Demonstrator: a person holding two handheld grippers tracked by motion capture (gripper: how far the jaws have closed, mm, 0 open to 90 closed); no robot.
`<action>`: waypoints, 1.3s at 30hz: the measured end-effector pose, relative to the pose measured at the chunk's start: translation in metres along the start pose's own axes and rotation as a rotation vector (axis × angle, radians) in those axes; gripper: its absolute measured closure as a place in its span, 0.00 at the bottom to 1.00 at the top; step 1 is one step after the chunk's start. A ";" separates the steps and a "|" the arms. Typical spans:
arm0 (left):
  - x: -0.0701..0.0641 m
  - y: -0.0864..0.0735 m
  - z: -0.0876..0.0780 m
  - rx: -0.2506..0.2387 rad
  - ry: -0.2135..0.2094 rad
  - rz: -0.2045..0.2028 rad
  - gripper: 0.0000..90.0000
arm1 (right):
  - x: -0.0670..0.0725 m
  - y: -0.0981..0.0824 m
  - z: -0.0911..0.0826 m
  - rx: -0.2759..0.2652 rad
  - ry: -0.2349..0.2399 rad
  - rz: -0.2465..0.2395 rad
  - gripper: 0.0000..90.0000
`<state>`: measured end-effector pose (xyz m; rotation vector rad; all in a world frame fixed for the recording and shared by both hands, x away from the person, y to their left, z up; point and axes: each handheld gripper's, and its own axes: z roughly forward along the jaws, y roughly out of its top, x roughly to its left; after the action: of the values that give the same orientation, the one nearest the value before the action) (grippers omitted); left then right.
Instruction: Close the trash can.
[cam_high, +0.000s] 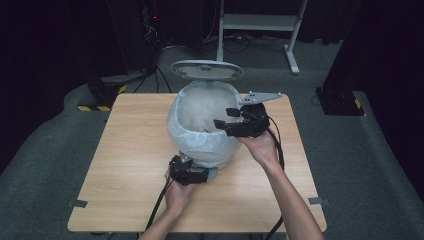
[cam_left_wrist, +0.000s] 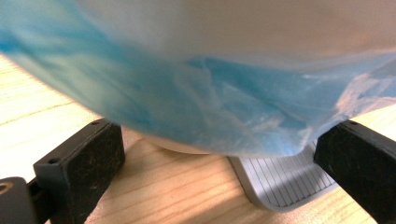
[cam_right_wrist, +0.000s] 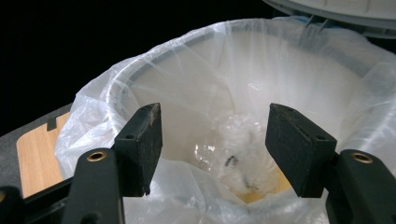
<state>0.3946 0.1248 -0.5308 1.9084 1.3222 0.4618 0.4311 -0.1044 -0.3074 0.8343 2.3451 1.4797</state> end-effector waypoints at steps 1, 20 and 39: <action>0.000 0.000 0.000 0.000 0.000 0.000 0.02 | 0.000 0.000 -0.002 -0.003 -0.002 0.001 0.41; 0.001 0.000 -0.001 0.013 0.000 0.018 0.02 | 0.002 -0.018 -0.030 -0.082 -0.038 0.005 0.44; 0.001 0.000 -0.001 0.014 0.000 0.019 0.02 | 0.002 -0.037 -0.052 -0.116 -0.058 0.033 0.46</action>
<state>0.3946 0.1263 -0.5302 1.9341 1.3113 0.4637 0.3923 -0.1538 -0.3160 0.8782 2.1912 1.5655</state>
